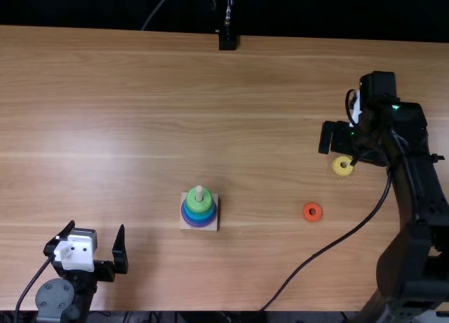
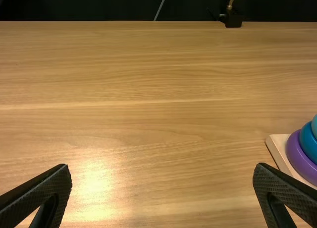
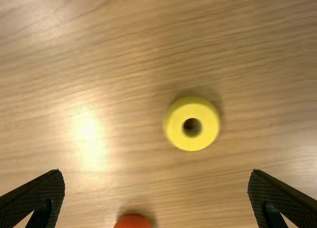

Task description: Build the Hanoi tower: stack the rings onto the peg from bottom to top in this color order: purple, dark blue, light blue, dark green, light green, yellow, orange.

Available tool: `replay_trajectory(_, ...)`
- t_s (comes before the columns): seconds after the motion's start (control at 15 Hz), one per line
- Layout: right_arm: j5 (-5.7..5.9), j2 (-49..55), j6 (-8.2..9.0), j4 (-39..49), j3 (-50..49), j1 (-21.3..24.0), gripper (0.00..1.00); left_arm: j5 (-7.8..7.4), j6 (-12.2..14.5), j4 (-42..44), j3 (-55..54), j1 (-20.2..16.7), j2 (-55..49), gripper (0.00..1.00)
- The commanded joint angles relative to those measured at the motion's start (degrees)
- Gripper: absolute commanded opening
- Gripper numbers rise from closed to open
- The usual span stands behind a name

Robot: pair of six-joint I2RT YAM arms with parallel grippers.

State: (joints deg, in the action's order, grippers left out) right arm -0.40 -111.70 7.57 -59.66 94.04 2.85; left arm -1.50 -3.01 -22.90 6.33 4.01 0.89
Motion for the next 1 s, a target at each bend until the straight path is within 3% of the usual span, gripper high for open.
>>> replay_trajectory(0.0, 0.09, 0.8, 0.02, 0.3, -1.1, 0.8, 1.0, 0.23, 0.7, -4.2, -6.3, -0.7, -0.9, 1.0)
replay_trajectory(0.2, -0.02, -0.1, 0.02, 3.7, -3.0, 1.9, 1.0, 0.23, 0.7, -4.2, -6.3, -0.7, -0.9, 1.0)
replay_trajectory(0.47, 0.19, -0.3, -0.09, 15.9, -10.3, 2.9, 1.0, 0.23, 0.7, -4.2, -6.3, -0.7, -0.9, 1.0)
replay_trajectory(0.93, 0.3, -4.2, -0.3, 17.1, -11.5, 3.8, 1.0, 0.23, 0.7, -4.2, -6.3, -0.7, -0.9, 1.0)
